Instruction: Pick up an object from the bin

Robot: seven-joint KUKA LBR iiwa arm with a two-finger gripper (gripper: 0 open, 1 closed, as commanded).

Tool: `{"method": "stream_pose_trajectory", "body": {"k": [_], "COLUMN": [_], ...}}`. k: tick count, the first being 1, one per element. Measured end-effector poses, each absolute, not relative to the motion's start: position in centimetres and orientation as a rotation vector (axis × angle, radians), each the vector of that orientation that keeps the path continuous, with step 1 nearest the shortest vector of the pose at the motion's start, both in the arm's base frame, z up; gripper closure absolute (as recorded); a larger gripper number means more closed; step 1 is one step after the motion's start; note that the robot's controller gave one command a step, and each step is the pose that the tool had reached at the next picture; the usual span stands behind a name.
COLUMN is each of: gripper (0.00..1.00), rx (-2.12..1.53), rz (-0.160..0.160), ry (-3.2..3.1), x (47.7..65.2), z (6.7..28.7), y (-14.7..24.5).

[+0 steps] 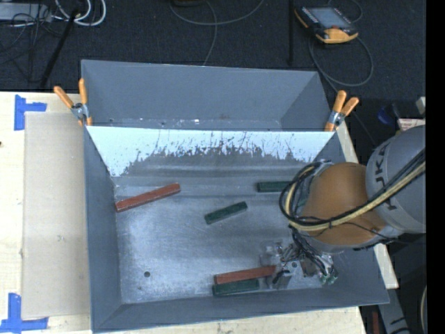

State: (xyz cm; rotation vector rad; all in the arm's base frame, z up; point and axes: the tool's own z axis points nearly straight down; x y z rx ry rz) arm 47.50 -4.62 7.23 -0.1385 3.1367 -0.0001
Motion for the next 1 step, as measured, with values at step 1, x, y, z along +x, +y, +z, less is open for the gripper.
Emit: {"method": "stream_pose_trajectory", "body": {"k": [1], "gripper": [1.0], "rx": [-0.121], "rz": [-0.002], "ry": [3.132], "x": [48.43], "z": [23.18], "y": [-6.08]}}
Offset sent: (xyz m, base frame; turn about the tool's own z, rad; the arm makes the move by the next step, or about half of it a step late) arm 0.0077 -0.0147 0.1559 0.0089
